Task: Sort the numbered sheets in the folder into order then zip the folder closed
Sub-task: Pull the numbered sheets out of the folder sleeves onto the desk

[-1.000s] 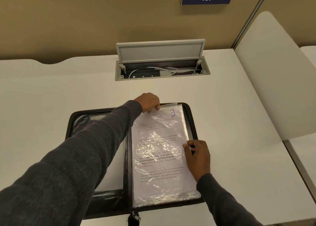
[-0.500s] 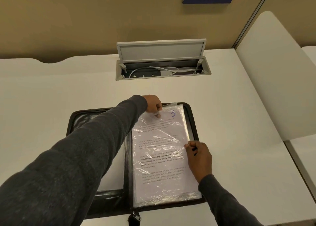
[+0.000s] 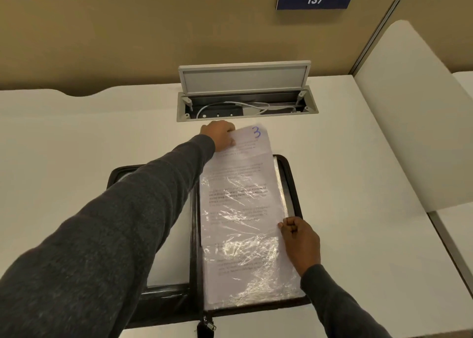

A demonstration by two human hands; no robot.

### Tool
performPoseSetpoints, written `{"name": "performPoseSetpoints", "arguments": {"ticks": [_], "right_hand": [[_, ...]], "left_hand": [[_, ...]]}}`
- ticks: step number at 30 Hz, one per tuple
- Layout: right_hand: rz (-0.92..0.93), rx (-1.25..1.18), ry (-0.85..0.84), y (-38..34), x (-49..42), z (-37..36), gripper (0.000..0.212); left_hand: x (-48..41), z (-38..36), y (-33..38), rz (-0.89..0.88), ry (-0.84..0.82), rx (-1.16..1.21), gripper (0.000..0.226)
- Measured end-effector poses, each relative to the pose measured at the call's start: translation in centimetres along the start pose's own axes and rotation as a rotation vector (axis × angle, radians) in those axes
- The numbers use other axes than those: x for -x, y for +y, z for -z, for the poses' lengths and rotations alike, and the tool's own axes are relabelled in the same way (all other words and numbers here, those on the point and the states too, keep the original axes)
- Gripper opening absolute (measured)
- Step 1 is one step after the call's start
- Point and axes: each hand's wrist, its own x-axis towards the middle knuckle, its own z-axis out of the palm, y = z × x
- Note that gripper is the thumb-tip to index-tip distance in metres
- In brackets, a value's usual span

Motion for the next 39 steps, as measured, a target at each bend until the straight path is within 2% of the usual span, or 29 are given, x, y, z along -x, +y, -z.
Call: {"name": "performPoseSetpoints", "arguments": {"ticks": [5,13,19,24,29,31,34,39], "right_hand": [[-0.008,0.018,0.003,-0.2,0.2,-0.1,0.01],[-0.016,0.001,0.04,-0.9,0.8,-0.2,0.004],[0.04,0.075,0.114,-1.7,1.2,-0.8,0.053],[0.195,0.298,0.163,-3.2,1.5,-2.0,0.067],[0.359,0.412,0.12,-4.2,2.0,-4.8,0.067],[0.413,0.432,0.098,-4.9,2.8,-6.3,0.066],[0.457,0.482,0.028,-5.6,4.1,-8.8,0.076],[0.456,0.559,-0.07,-6.4,6.0,-12.3,0.078]], "left_hand": [[0.1,2.2,-0.9,0.057,0.209,0.141,0.007],[1.3,9.0,-2.9,0.028,0.56,0.222,0.023],[4.4,14.8,-7.2,0.015,0.711,0.303,0.018],[8.9,19.2,-11.5,0.008,0.74,0.375,0.019],[14.5,23.3,-16.9,0.075,0.64,0.338,0.009],[17.0,24.6,-19.5,0.131,0.537,0.257,0.012],[20.2,25.7,-22.8,0.22,0.351,0.054,0.012],[23.4,23.7,-28.7,0.348,0.029,-0.209,0.018]]}}
